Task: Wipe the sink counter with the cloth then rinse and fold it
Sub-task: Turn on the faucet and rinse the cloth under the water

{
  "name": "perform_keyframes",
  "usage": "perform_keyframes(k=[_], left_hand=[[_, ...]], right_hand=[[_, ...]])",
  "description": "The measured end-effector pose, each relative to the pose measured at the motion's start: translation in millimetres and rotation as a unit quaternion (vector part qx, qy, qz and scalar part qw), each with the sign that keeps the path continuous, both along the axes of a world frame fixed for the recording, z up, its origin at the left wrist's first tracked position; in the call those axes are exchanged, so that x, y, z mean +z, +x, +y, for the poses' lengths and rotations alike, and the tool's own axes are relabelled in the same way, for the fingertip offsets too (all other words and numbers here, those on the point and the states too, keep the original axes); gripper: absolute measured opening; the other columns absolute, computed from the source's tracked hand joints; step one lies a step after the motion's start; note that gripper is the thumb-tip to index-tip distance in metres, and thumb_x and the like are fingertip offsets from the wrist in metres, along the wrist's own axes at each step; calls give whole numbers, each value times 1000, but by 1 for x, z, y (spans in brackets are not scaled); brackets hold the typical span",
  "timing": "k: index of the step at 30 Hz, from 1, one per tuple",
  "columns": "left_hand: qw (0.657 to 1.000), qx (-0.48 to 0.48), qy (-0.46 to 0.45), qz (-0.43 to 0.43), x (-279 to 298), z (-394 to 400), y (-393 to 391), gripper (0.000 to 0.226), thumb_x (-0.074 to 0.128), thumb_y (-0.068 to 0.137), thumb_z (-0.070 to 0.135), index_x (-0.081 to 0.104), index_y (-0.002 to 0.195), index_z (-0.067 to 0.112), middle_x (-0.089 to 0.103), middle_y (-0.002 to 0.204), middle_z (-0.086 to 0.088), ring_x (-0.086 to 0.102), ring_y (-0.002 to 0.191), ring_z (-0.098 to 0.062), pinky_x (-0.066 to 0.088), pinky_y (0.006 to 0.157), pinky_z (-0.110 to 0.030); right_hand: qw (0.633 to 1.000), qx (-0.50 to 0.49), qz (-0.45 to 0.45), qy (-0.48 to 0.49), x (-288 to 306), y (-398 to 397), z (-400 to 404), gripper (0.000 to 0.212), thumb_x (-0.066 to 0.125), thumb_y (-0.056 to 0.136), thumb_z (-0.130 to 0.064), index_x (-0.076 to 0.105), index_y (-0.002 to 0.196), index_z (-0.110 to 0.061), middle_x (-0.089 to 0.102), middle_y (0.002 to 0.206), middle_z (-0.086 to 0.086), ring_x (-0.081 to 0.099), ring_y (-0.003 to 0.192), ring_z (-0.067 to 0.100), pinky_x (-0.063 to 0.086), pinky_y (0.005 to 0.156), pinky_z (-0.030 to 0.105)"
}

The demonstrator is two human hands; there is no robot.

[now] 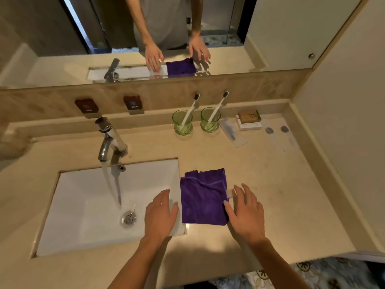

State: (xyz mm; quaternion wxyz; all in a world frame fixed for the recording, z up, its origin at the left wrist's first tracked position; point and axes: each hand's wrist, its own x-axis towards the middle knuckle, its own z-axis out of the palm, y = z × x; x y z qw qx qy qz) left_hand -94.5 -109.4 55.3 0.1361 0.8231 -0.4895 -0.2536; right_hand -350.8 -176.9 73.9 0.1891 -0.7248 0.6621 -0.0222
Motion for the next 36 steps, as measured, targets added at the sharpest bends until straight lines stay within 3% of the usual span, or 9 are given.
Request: perform_keyframes(k=[5, 9, 12, 16, 22, 29, 33, 36], left_hand=[[993, 32, 26, 112, 0, -34, -14, 62, 48, 102, 50, 40, 153, 16, 45, 156, -5, 45, 141, -23, 36, 116, -39], [978, 88, 57, 182, -6, -51, -20, 62, 60, 97, 46, 50, 145, 9, 59, 141, -10, 60, 124, -26, 49, 108, -39], [969, 107, 70, 213, -7, -58, -25, 49, 66, 95, 39, 61, 131, 7, 67, 120, -7, 64, 102, -22, 54, 93, -33], [966, 121, 79, 215, -9, -64, -27, 32, 74, 90, 35, 64, 111, 14, 67, 99, -1, 64, 89, -18, 57, 87, -34], [964, 152, 85, 203, -9, -70, -32, 51, 78, 86, 32, 57, 126, 9, 67, 110, -7, 66, 97, -25, 55, 86, -34], [969, 160, 72, 173, -2, -67, -53, 19, 65, 97, 21, 48, 103, 16, 58, 98, 1, 60, 90, -18, 50, 79, -27], [970, 132, 120, 163, 6, -77, -48, 18, 63, 97, 22, 51, 87, 16, 56, 86, 1, 57, 80, -15, 45, 71, -23], [946, 167, 120, 251, 11, -82, -41, 27, 69, 90, 13, 48, 72, 14, 57, 79, -2, 55, 72, -14, 44, 61, -23]], right_hand=[[999, -26, -29, 10, -16, 0, -27, 67, 42, 95, -65, 37, 149, -25, 35, 155, 2, 39, 140, 22, 41, 110, 45], [999, -15, 2, 48, -26, 2, -49, 63, 47, 91, -68, 50, 132, -20, 54, 128, 0, 52, 116, 19, 46, 94, 37], [997, -11, 20, 75, -29, 5, -62, 63, 47, 88, -73, 53, 124, -21, 55, 122, -3, 52, 112, 18, 45, 92, 36], [992, -26, 1, 127, -25, 13, -71, 63, 51, 85, -75, 54, 116, -21, 58, 115, -4, 56, 105, 18, 43, 94, 38], [987, -16, 58, 147, -18, 28, -73, 59, 49, 92, -68, 54, 122, -18, 56, 121, 1, 57, 110, 20, 45, 93, 34], [983, -39, 34, 174, -13, 39, -70, 47, 49, 98, -57, 57, 122, -17, 59, 121, 2, 61, 109, 20, 50, 93, 33], [978, -42, -19, 204, -10, 39, -71, 34, 54, 99, -45, 60, 111, -15, 62, 111, 3, 62, 101, 20, 43, 77, 26], [975, -53, -90, 195, -7, 40, -68, 21, 59, 97, -33, 54, 83, -19, 59, 86, -2, 55, 75, 10, 38, 63, 21]])
